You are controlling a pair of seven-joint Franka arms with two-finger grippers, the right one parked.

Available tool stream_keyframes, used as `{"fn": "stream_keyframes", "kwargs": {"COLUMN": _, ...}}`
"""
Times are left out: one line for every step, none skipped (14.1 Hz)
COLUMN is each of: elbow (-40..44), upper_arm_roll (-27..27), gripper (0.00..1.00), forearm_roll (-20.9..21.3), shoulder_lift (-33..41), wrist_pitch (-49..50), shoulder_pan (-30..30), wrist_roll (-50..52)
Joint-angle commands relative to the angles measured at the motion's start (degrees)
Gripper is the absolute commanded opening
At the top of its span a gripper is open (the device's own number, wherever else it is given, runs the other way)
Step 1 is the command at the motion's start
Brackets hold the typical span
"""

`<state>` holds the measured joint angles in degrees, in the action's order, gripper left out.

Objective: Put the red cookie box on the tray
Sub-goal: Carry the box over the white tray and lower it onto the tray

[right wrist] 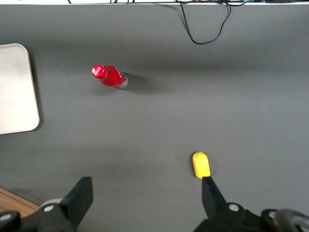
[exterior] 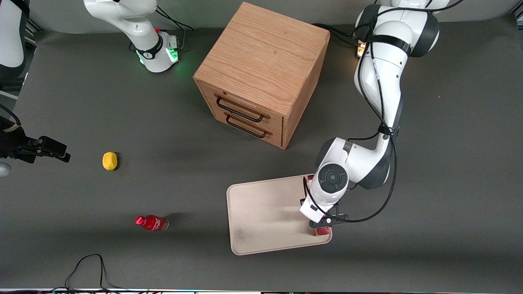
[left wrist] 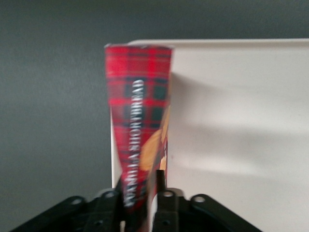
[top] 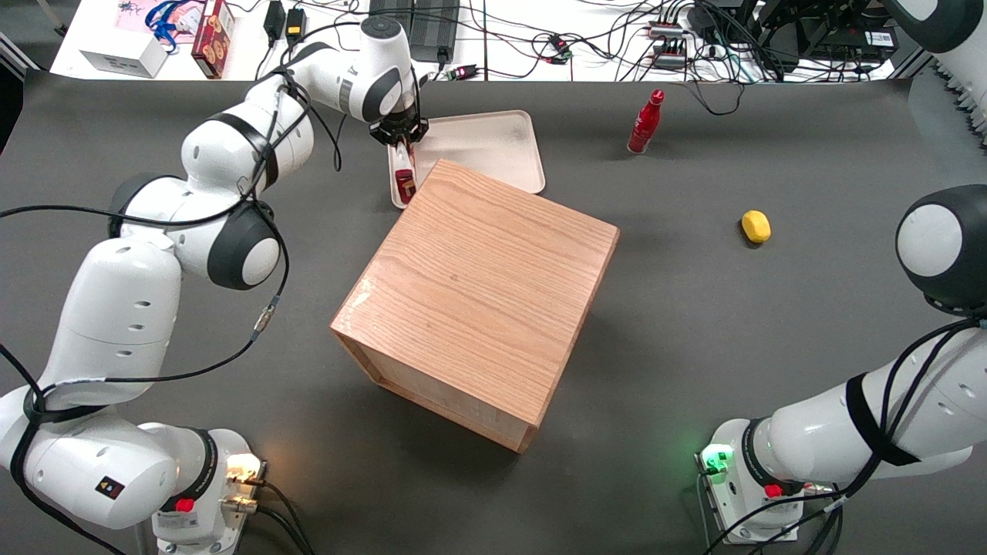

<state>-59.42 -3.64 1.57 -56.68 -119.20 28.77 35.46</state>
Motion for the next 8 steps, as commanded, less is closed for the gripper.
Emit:
{"fn": "stream_keyframes", "kwargs": {"elbow": -0.1, "upper_arm_roll": -0.3, "gripper": 1.00, "forearm_roll": 1.9, "shoulder_lift": -0.4, "wrist_pitch": -1.7, "shoulder_pan": 0.8, "wrist_roll": -0.2}}
{"fn": "stream_keyframes", "kwargs": {"elbow": -0.1, "upper_arm_roll": -0.3, "gripper": 1.00, "forearm_roll": 1.9, "shoulder_lift": -0.4, "wrist_pitch": -1.7, "shoulder_pan": 0.8, "wrist_roll": 0.1}}
{"fn": "stream_keyframes", "kwargs": {"elbow": -0.1, "upper_arm_roll": -0.2, "gripper": 1.00, "forearm_roll": 1.7, "shoulder_lift": -0.3, "wrist_pitch": -1.7, "shoulder_pan": 0.8, "wrist_roll": 0.0}}
{"fn": "stream_keyframes", "kwargs": {"elbow": -0.1, "upper_arm_roll": 0.0, "gripper": 1.00, "forearm_roll": 1.6, "shoulder_lift": 0.1, "wrist_pitch": -1.6, "shoulder_pan": 0.8, "wrist_roll": 0.1}}
{"fn": "stream_keyframes", "kwargs": {"elbow": -0.1, "upper_arm_roll": 0.1, "gripper": 1.00, "forearm_roll": 1.5, "shoulder_lift": 0.4, "wrist_pitch": -1.3, "shoulder_pan": 0.6, "wrist_roll": 0.0}}
{"fn": "stream_keyframes", "kwargs": {"elbow": -0.2, "upper_arm_roll": 0.1, "gripper": 1.00, "forearm_roll": 1.5, "shoulder_lift": 1.5, "wrist_pitch": -0.9, "shoulder_pan": 0.2, "wrist_roll": 0.0}}
{"fn": "stream_keyframes", "kwargs": {"elbow": -0.2, "upper_arm_roll": 0.0, "gripper": 1.00, "forearm_roll": 1.4, "shoulder_lift": 2.7, "wrist_pitch": -0.4, "shoulder_pan": 0.0, "wrist_roll": 0.2}}
{"fn": "stream_keyframes", "kwargs": {"elbow": -0.3, "upper_arm_roll": 0.0, "gripper": 1.00, "forearm_roll": 1.4, "shoulder_lift": 4.5, "wrist_pitch": 0.2, "shoulder_pan": -0.2, "wrist_roll": 0.3}}
